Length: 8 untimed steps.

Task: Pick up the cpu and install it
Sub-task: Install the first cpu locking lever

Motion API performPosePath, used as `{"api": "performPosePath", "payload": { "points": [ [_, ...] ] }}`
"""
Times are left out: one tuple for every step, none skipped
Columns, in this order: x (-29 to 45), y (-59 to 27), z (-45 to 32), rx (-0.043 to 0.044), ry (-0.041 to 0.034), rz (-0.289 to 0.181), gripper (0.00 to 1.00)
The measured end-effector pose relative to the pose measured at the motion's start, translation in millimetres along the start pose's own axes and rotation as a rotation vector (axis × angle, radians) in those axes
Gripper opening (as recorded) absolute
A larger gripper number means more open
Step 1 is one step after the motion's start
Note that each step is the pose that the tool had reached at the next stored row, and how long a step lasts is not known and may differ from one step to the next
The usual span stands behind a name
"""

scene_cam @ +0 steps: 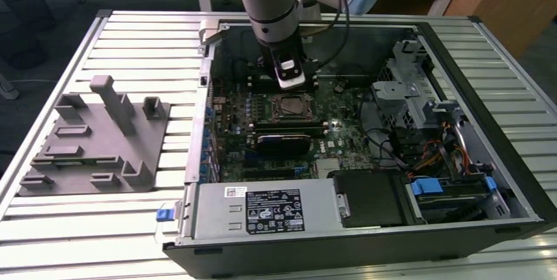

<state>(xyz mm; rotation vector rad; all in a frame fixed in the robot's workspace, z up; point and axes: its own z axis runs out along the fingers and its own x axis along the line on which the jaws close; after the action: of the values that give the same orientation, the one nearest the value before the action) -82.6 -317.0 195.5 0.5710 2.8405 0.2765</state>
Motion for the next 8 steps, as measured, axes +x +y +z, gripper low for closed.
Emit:
{"api": "performPosePath", "payload": {
  "points": [
    [0.2, 0.1, 0.5, 0.0001, -0.0002, 0.0, 0.11],
    [0.5, 0.3, 1.0, 0.0002, -0.0002, 0.0, 0.11],
    [0.7, 0.8, 1.4, 0.0002, -0.0002, 0.0, 0.11],
    [1.0, 1.2, 1.8, 0.0, -0.0002, 0.0, 0.11],
    [1.3, 1.7, 2.0, 0.0, -0.0002, 0.0, 0.11],
    [1.6, 2.4, 2.2, 0.0001, -0.0002, 0.0, 0.11],
    [1.8, 2.9, 2.3, 0.0, -0.0001, 0.0, 0.11],
    [2.0, 3.4, 2.4, 0.0, -0.0002, 0.0, 0.11]
  ]
}}
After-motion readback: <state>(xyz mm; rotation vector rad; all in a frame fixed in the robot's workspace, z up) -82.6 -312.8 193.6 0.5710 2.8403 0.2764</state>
